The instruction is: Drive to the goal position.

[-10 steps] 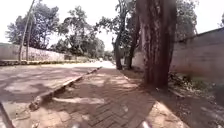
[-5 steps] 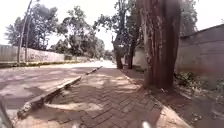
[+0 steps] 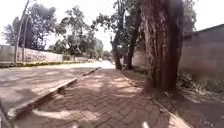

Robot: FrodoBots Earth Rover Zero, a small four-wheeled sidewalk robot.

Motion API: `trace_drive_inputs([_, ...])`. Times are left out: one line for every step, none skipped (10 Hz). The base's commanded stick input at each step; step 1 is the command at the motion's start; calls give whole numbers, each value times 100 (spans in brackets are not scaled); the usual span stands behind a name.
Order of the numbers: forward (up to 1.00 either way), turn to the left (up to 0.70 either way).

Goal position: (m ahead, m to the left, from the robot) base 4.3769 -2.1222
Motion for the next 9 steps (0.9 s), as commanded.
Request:
trace_drive_inputs([50,0])
trace_drive_inputs([50,0])
trace_drive_inputs([50,0])
trace_drive_inputs([50,0])
trace_drive_inputs([50,0])
trace_drive_inputs([50,0])
trace_drive_inputs([50,0])
trace_drive_inputs([50,0])
trace_drive_inputs([50,0])
